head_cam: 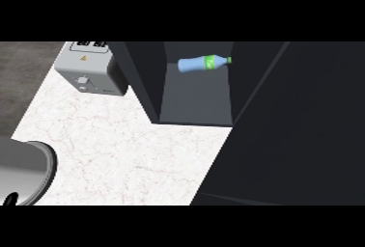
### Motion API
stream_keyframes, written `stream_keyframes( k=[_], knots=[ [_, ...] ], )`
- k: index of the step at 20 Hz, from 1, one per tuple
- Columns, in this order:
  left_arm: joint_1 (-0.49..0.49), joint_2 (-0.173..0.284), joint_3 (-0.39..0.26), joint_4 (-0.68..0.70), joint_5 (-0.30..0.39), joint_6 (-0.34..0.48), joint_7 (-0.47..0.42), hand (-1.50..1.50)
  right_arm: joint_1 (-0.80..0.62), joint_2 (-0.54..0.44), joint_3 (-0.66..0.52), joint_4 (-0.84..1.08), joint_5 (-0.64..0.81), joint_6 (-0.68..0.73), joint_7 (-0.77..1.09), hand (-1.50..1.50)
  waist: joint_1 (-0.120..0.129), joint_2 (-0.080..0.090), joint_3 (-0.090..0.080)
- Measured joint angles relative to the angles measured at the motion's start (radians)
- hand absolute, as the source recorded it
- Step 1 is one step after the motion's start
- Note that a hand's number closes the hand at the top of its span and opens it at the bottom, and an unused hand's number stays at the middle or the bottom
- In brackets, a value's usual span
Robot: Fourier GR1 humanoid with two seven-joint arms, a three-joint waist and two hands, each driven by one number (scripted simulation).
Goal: Pick up the bottled water, place it into the cabinet and close the cabinet
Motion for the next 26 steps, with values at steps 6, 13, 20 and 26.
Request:
stream_keyframes(
  k=[6,13,20,26],
  knots=[
    [0.074,0.028,0.079,0.010,0.061,-0.105,-0.038,-1.50,-0.079,-0.005,0.016,0.032,-0.050,-0.030,0.044,1.50,0.014,0.002,0.000],
    [0.146,0.053,0.165,0.009,0.123,-0.205,-0.064,-1.50,-0.203,-0.012,-0.036,0.071,-0.169,-0.050,0.115,1.50,0.027,0.003,-0.001],
    [0.193,0.058,0.229,0.017,0.175,-0.286,-0.089,-1.50,-0.424,0.064,-0.128,0.218,-0.346,-0.166,0.170,1.50,0.036,0.003,-0.003],
    [0.258,0.065,0.321,0.024,0.267,-0.373,-0.108,-1.50,-0.734,0.126,-0.274,0.398,-0.503,-0.293,0.223,1.50,0.025,-0.003,-0.002]
  ],
)
